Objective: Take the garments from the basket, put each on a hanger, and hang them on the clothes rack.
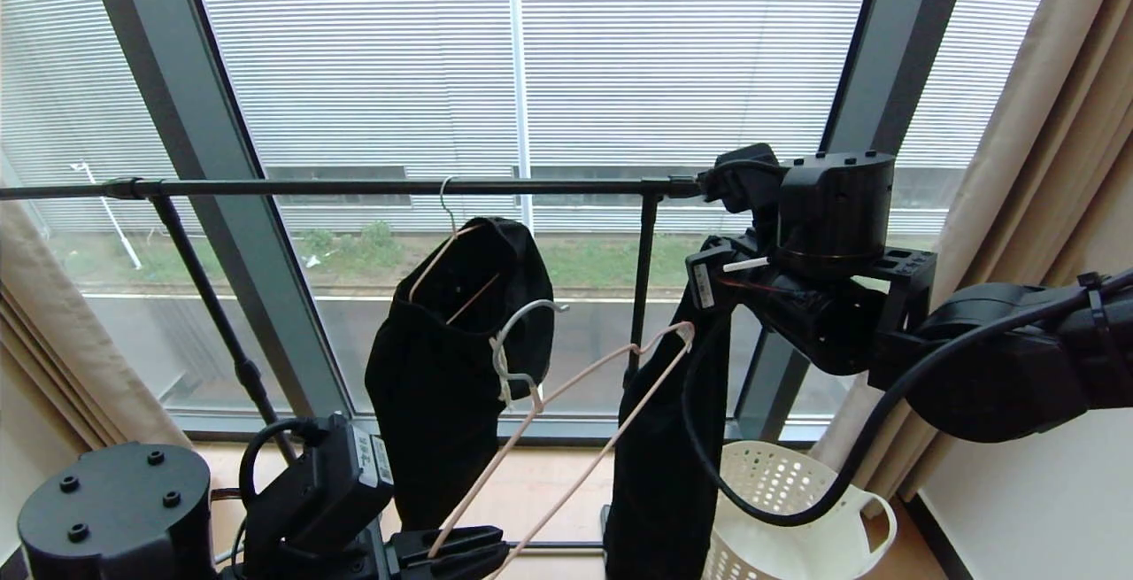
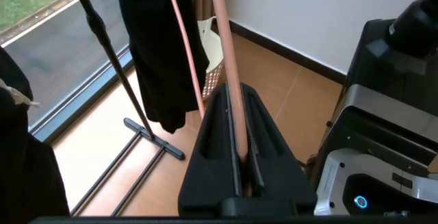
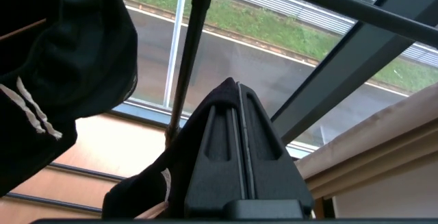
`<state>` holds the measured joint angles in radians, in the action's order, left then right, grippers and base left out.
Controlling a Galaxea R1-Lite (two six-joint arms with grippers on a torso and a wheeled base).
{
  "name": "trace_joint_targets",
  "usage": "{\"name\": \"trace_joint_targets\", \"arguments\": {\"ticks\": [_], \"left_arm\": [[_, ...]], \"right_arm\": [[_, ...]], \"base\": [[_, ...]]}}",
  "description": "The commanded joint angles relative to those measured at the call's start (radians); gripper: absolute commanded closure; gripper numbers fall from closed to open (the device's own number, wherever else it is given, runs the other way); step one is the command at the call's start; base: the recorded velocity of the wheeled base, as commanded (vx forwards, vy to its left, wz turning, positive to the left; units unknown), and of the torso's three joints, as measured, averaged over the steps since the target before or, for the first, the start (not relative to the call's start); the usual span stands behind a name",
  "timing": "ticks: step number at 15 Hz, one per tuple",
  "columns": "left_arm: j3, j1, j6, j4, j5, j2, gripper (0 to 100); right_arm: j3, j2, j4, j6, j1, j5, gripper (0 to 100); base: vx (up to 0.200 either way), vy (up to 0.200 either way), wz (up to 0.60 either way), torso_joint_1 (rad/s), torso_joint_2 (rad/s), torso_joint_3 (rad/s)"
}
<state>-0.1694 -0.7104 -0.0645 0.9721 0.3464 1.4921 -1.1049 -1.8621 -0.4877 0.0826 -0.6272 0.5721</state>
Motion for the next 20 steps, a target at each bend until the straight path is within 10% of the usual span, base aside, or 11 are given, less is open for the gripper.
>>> {"name": "trace_joint_targets", "arguments": {"ticks": [1,20], "left_arm": [[-0.004,0.000,0.000,0.003,0.000,0.019,100],[0.013,0.000,0.014,0.082,0.000,0.036,100]], "right_arm": [[0.000,0.001,0.000,0.000,-0.002,0.000,100],[0.037,-0.012,-0.031,0.000,-0.063,0.005,100]], "base": [[0.000,0.000,0.00,0.000,0.00,0.000],[0.000,0.000,0.00,0.000,0.00,0.000]]}}
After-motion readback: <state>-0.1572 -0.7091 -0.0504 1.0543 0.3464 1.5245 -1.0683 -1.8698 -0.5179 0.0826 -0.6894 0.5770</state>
